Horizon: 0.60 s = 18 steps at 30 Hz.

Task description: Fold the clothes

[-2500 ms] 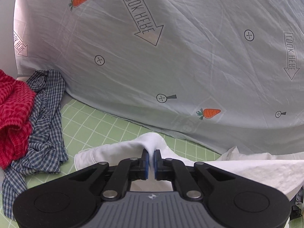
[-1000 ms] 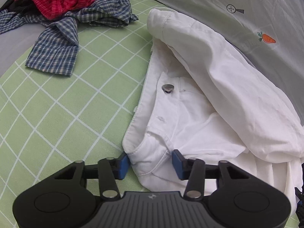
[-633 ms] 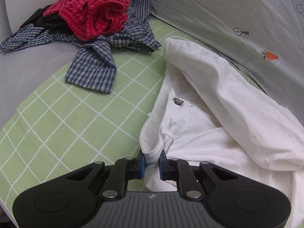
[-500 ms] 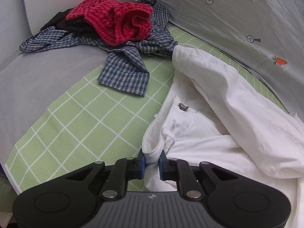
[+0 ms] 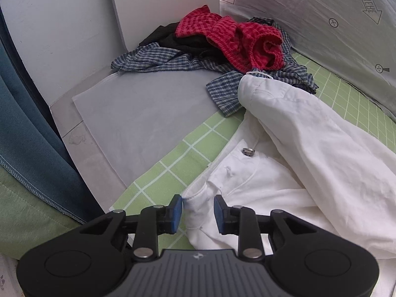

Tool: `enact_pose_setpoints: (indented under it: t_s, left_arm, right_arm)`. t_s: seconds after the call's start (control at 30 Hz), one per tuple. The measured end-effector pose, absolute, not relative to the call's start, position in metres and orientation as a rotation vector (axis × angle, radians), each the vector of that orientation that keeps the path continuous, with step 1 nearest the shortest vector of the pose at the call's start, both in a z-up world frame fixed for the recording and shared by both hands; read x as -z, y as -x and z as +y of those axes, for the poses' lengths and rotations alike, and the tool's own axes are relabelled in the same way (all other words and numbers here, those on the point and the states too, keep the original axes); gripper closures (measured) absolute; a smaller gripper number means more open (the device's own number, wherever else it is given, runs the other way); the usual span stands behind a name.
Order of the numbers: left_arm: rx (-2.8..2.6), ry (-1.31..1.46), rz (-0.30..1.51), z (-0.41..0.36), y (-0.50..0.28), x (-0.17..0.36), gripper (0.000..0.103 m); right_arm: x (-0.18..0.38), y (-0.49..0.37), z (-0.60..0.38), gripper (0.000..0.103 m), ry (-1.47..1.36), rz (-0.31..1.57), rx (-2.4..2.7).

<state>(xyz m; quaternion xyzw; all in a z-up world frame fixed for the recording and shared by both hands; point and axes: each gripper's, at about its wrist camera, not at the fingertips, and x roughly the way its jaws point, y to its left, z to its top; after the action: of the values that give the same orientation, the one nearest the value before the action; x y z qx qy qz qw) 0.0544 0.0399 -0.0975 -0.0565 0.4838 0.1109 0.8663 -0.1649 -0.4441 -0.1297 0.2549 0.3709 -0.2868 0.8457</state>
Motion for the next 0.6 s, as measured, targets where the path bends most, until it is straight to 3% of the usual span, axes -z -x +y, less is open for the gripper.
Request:
enact_pose_setpoints:
  t_s: [0.17,0.3,0.43,0.6]
  left_arm:
    - [-0.091,0.230,1.001,0.005,-0.067,0.088,0.060]
    - [-0.041,0.311,1.034,-0.028,-0.078,0.099,0.057]
    - [-0.009,0.418,1.069,-0.044,-0.092,0.113,0.056]
    - [0.016,0.487,1.130,-0.058,-0.117,0.126,0.055]
  right_arm:
    - [0.134,0.148,-0.481,0.055,-0.496,0.794,0.645]
    - [0.147,0.117,-0.511,0.053,-0.484,0.834,0.661]
    - [0.158,0.082,-0.535,0.042,-0.399,0.865,0.655]
    - [0.172,0.050,-0.560,0.042,-0.299,0.894,0.634]
